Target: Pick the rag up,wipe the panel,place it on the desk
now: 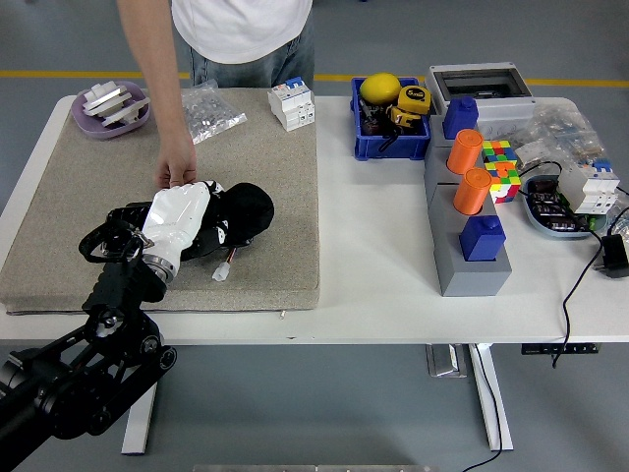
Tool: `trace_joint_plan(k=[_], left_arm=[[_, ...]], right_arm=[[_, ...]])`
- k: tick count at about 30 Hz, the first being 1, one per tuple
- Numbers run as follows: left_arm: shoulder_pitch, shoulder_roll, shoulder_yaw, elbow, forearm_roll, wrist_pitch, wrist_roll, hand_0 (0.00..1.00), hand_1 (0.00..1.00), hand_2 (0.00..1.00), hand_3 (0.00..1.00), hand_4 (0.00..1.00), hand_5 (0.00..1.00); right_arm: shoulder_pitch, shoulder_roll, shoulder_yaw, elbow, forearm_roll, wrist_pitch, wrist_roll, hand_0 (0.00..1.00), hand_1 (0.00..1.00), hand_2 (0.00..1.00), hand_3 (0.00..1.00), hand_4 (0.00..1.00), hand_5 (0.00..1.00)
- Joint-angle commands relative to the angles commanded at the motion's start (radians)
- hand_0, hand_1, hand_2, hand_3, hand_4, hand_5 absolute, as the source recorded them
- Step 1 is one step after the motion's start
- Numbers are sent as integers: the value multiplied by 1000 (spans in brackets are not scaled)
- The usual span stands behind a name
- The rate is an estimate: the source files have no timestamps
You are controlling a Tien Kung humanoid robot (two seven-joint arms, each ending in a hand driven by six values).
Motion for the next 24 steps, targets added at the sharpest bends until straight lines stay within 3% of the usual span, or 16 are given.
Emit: trace_joint_plan(k=[24], left_arm=[[72,101,-191,40,75,27,10,294,419,590,525,96,2]], right_arm=[[-4,-2,21,-3,-7,0,0,746,279,643,617,998,562]])
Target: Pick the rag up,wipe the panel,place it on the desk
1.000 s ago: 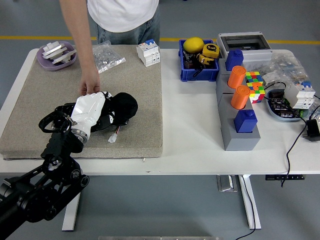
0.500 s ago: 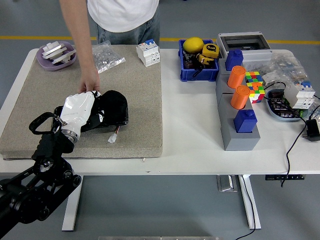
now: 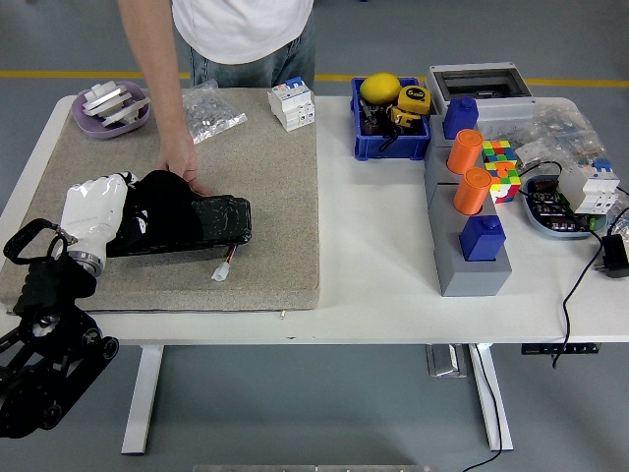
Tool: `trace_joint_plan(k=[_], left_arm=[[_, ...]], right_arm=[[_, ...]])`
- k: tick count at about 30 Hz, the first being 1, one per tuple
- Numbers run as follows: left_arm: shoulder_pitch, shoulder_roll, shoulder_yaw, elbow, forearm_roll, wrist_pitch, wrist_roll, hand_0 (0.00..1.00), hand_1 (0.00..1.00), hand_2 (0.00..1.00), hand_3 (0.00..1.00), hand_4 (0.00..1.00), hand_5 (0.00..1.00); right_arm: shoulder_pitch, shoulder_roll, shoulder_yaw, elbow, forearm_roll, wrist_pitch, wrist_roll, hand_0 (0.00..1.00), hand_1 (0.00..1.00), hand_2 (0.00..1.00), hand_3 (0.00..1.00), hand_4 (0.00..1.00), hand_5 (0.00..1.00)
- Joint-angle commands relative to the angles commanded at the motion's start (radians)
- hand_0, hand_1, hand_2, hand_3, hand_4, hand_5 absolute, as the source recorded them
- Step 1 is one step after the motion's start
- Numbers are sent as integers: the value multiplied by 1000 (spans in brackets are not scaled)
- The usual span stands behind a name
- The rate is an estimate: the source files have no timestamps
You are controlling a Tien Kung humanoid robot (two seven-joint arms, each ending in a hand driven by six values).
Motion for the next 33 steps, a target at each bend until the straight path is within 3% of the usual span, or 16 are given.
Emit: trace_joint_plan(k=[8,15,24,33], left_arm=[[14,8,-46,30,0,5,-10,290,418,585,523,102,2],[17,8,-42,39,0,4,-12,290,419,585,522,103,2],[-4,-12,35,6,0,13,-15,290,417,582,523,110,2],[-59,-37,152,4,0,13,-11,290,416,578,523,115,2]], right_arm=[[-2,-2,6,1,-4,-1,-2,746,279,643,619,998,568],[-4,-5,6,2,-4,-2,-4,747,280,643,619,998,570],[-2,-5,-4,3,-1,-2,-3,746,279,643,619,998,570],[-1,-6,-3,5,-2,-1,-2,747,280,642,619,998,572]])
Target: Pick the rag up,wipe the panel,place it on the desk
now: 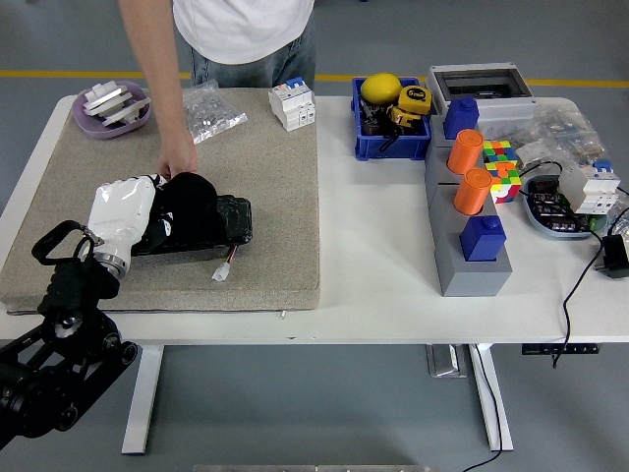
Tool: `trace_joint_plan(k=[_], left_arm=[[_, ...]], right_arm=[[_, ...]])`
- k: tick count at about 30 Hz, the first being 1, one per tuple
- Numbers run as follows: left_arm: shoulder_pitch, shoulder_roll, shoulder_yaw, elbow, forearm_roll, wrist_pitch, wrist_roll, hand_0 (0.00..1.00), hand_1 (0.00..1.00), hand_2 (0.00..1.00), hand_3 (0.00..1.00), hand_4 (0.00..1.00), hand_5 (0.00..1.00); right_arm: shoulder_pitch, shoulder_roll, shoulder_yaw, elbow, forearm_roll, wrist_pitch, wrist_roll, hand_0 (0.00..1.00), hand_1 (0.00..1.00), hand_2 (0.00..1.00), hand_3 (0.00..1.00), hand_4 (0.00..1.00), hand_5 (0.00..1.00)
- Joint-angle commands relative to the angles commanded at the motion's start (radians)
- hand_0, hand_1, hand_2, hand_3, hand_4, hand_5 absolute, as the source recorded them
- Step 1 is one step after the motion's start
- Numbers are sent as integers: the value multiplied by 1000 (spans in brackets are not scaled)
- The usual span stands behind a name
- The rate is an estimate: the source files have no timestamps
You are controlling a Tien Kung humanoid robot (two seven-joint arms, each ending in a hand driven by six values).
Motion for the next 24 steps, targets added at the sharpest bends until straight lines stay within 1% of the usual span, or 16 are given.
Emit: trace_joint_plan(k=[5,9,13,16,20,24], left_arm=[[-28,-12,61,-11,0,-3,6,294,416,577,522,116,2],[-45,-22,90,-23,0,-4,8,294,416,577,522,116,2],[-53,-31,97,-30,0,-6,11,291,417,576,523,116,2],[-54,-33,97,-29,0,-6,11,291,417,576,523,116,2],[-46,-31,91,-19,-4,-9,13,291,417,576,523,116,2],[-34,-24,78,-8,-4,-7,12,291,418,577,524,118,2]], right_arm=[[2,-1,0,1,0,0,0,747,280,642,619,998,572],[2,0,-3,0,4,1,0,747,280,642,619,998,572],[3,0,-3,0,3,0,1,746,280,642,619,998,573],[4,1,-2,1,2,0,2,746,280,642,619,998,573],[3,1,-2,1,2,-1,2,746,280,642,619,998,572],[3,1,1,0,0,-1,2,747,280,642,619,998,572]])
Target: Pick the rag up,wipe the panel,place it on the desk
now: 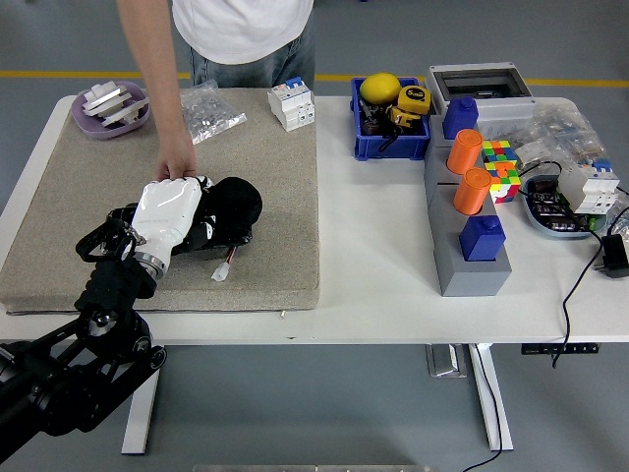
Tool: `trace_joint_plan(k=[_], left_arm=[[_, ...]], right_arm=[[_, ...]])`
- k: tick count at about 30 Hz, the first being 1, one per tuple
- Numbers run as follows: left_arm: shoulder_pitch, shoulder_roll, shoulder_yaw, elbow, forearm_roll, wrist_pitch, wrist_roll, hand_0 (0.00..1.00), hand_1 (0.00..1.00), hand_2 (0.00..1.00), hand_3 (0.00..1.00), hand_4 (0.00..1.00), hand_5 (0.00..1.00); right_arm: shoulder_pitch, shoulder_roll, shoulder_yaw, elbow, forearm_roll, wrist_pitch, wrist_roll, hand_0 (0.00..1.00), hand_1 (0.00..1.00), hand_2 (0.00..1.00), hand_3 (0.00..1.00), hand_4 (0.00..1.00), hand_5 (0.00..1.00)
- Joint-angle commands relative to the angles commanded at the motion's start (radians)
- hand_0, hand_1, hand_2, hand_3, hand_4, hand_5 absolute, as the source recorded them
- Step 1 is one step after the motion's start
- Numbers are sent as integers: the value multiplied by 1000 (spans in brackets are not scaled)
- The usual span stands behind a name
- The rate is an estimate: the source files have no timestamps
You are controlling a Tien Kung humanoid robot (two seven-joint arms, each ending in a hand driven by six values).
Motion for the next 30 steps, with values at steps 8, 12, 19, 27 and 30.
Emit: trace_joint_plan(k=[8,12,19,27,30], left_arm=[[32,25,-52,1,4,1,4,292,418,576,525,124,2],[43,37,-88,3,4,3,3,293,419,576,526,126,2],[62,58,-164,39,4,14,0,292,417,575,525,123,2],[74,77,-225,81,4,31,-7,292,420,575,530,141,2],[77,82,-226,88,4,30,-8,290,419,573,530,144,2]], right_arm=[[-2,-1,2,-1,2,1,-1,746,280,642,619,998,572],[-3,-1,2,-1,3,2,-1,747,279,642,619,998,573],[-3,-1,7,0,-1,0,0,747,280,642,619,998,573],[-3,-2,10,0,-2,0,-1,746,280,642,619,998,573],[-4,-2,15,1,-4,-1,-1,746,281,642,619,998,574]])
